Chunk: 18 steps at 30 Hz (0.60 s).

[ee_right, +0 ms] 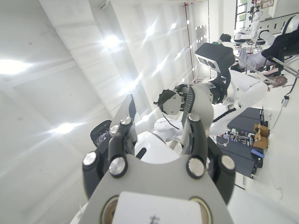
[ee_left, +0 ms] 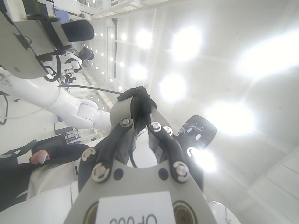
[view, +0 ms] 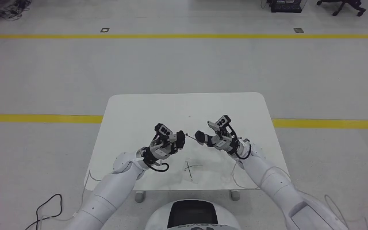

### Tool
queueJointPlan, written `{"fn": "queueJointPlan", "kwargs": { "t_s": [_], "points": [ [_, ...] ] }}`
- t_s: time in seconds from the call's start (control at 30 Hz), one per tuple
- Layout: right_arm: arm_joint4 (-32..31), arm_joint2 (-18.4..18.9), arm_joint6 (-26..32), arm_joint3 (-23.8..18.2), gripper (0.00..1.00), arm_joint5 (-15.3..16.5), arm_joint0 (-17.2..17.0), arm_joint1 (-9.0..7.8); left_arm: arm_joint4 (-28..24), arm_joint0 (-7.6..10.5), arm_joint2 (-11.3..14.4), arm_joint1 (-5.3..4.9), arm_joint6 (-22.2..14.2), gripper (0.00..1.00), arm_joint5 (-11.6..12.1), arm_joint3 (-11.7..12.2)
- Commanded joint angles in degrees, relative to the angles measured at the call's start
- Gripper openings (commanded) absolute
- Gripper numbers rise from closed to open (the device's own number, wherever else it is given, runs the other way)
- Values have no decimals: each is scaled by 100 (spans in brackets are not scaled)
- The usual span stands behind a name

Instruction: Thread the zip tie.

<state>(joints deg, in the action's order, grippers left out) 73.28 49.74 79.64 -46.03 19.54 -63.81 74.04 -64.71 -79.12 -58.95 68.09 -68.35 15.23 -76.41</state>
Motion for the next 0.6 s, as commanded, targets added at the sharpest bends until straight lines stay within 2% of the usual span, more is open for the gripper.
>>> {"fn": "queueJointPlan", "kwargs": {
  "t_s": [0.0,0.2,0.27,0.33,0.57],
  "points": [
    [16,76,0,-73,100,-6,-29,-18,0,0,0,0,0,0,0,0],
    [16,76,0,-73,100,-6,-29,-18,1,-2,4,2,72,0,-15,-32],
    [-103,129,-200,-191,100,-6,-69,-31,-88,-51,-23,0,118,0,-65,-184],
    [-194,290,-286,-371,100,-6,-175,-73,-273,-137,-118,-19,-18,0,-167,-343],
    [-632,882,-575,-1011,100,-6,-568,-234,-334,-441,-477,-114,-186,0,-323,-893]
  ]
}}
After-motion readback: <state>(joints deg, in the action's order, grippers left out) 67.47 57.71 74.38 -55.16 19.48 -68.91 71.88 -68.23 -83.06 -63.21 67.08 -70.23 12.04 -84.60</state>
